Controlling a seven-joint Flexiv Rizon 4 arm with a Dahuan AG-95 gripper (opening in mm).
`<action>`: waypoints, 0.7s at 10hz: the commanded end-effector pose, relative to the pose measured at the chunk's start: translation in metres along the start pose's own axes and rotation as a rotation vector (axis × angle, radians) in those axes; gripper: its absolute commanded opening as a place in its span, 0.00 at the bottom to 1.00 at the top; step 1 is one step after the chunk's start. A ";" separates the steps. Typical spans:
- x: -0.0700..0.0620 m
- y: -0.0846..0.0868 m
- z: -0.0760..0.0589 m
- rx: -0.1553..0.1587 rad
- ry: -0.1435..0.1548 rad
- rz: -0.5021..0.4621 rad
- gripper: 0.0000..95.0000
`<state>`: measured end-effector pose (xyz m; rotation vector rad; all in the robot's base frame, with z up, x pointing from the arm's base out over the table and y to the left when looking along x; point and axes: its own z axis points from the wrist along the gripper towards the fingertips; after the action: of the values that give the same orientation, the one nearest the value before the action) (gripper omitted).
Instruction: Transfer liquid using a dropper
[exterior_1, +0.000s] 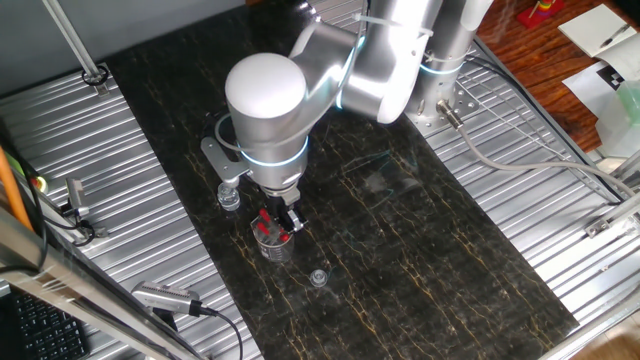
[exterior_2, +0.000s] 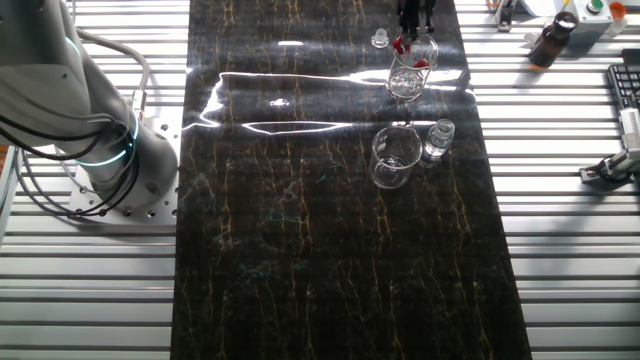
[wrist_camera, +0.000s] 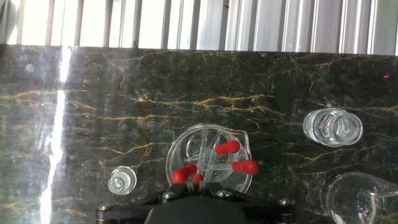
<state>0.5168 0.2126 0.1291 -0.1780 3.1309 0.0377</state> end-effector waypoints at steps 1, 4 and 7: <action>-0.001 0.000 0.000 0.001 0.001 0.004 0.00; -0.005 0.000 -0.015 -0.003 0.021 0.006 0.00; -0.005 -0.004 -0.035 -0.009 0.048 -0.010 0.00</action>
<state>0.5228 0.2073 0.1665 -0.2018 3.1819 0.0487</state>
